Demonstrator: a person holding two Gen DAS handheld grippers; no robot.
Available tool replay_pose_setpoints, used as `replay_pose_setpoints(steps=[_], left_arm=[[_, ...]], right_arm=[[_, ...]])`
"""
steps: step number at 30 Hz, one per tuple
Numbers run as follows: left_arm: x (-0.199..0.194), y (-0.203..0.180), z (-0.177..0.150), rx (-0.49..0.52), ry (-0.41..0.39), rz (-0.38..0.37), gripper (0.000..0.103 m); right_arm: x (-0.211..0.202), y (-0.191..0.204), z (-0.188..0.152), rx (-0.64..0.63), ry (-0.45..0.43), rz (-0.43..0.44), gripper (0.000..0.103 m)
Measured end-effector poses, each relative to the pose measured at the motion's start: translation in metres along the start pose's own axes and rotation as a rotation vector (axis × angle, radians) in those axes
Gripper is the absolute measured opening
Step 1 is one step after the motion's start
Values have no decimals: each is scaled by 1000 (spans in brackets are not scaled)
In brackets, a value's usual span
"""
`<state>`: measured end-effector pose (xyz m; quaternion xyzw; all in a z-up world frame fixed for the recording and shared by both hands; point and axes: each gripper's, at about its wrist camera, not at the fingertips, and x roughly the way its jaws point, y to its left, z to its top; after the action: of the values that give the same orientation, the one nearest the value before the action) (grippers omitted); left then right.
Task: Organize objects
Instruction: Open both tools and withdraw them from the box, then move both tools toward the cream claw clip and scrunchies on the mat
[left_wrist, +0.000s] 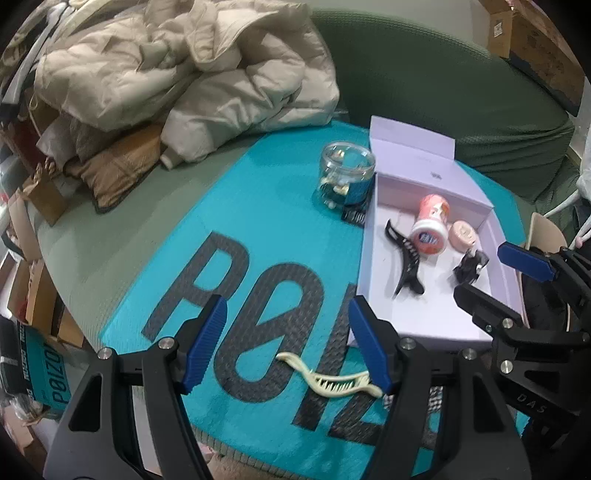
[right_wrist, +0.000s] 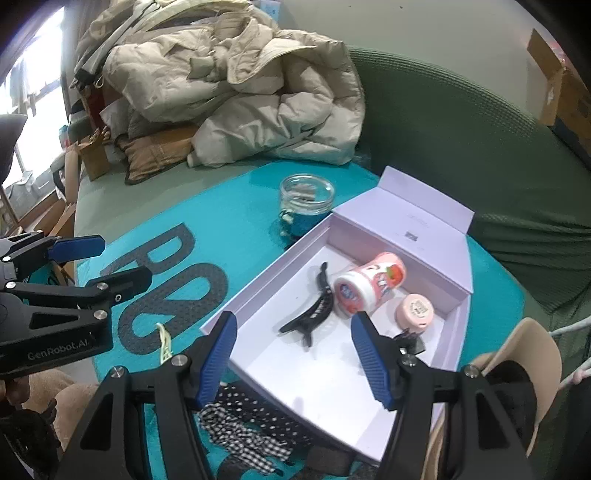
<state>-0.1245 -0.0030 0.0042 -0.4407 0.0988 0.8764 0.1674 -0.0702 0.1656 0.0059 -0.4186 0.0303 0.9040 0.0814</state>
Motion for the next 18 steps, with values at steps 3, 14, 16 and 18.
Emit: replay_pose_setpoints(steps=[3, 14, 16, 18], left_arm=[[4, 8, -10, -16, 21, 0, 67], [19, 17, -46, -41, 92, -18, 67], [22, 17, -52, -43, 104, -22, 67], [24, 17, -56, -46, 113, -25, 67]], right_arm=[[3, 9, -5, -15, 11, 10, 65], [13, 27, -28, -33, 57, 33, 65], [15, 29, -33, -36, 65, 33, 65], [16, 31, -37, -39, 73, 31, 65]])
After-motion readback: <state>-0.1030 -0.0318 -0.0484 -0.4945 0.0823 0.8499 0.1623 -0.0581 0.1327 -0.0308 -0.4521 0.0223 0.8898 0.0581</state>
